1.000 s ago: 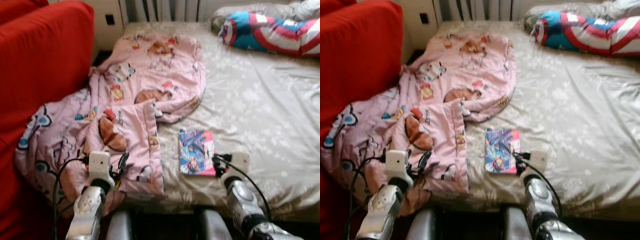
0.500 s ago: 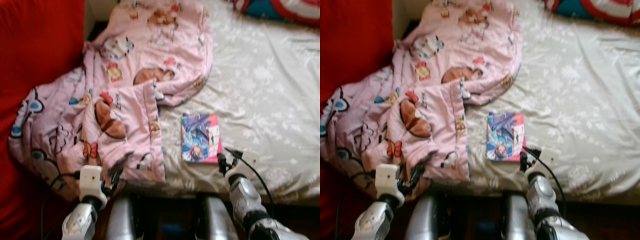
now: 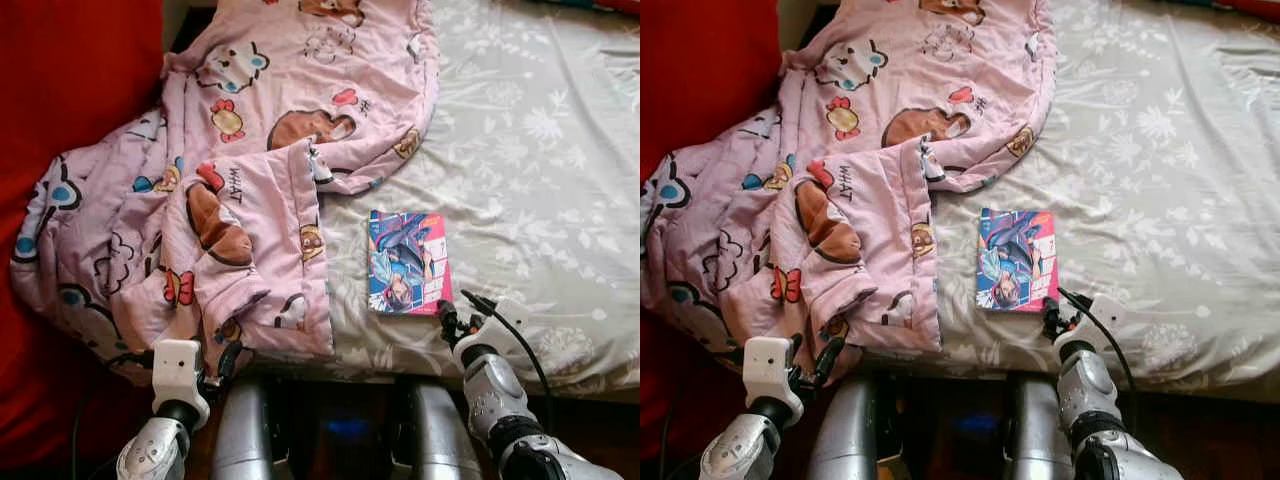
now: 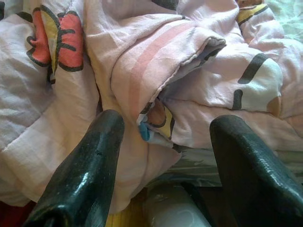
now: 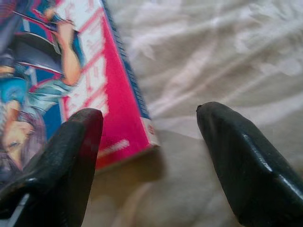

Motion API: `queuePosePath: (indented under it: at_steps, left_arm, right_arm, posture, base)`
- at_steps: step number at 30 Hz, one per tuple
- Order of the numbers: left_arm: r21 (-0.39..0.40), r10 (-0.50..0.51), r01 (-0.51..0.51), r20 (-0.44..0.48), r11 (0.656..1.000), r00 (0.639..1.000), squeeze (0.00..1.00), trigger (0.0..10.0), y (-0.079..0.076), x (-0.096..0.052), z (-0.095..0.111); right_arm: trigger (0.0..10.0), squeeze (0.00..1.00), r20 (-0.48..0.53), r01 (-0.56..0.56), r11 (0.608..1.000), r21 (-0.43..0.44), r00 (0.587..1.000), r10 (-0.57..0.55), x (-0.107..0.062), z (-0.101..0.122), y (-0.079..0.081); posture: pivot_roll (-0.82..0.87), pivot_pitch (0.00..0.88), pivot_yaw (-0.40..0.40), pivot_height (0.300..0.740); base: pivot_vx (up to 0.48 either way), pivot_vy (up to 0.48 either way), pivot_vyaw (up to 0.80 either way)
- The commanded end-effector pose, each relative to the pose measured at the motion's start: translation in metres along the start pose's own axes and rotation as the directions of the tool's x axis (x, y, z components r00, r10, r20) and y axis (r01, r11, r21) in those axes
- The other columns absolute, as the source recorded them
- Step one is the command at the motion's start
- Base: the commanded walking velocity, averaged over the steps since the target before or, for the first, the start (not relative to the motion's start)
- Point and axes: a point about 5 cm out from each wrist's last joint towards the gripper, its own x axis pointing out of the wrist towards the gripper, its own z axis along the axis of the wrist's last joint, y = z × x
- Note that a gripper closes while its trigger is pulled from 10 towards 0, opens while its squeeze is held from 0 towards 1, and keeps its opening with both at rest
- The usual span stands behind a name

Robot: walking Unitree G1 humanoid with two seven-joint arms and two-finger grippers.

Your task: Clean up the room

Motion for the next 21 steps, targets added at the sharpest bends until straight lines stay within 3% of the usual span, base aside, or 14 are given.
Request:
queuePosePath:
  at_steps: [1,9,14,21]
  left_arm:
    - [0.003,0.008,-0.008,-0.045,1.0,0.999,0.0,10.0,0.001,-0.007,-0.007]
    - [0.001,0.016,-0.016,-0.052,1.0,0.998,0.0,10.0,0.002,-0.007,-0.006]
    - [0.002,0.015,-0.015,-0.058,1.0,0.998,0.0,10.0,0.002,-0.008,-0.007]
    - [0.012,0.009,-0.008,-0.063,1.0,0.998,0.0,10.0,0.002,-0.01,-0.006]
  right_arm:
    - [10.0,0.0,-0.022,-0.013,1.0,0.004,1.0,0.013,-0.003,-0.008,0.0]
    - [10.0,0.0,0.04,-0.054,0.998,0.01,0.998,0.054,0.002,0.005,0.008]
    - [10.0,0.0,0.024,-0.057,0.998,0.006,0.998,0.056,0.001,0.002,0.009]
    - [10.0,0.0,-0.049,-0.07,0.995,0.066,0.996,0.073,-0.004,-0.017,0.008]
  posture:
    - [0.09,0.332,0.055,0.61]
    - [0.09,0.331,0.054,0.61]
    - [0.09,0.333,0.056,0.61]
    - [0.1,0.332,0.062,0.61]
  base:
    - [0.0,0.0,0.0]
    - [0.0,0.0,0.0]
    - [0.0,0.0,0.0]
    - [0.0,0.0,0.0]
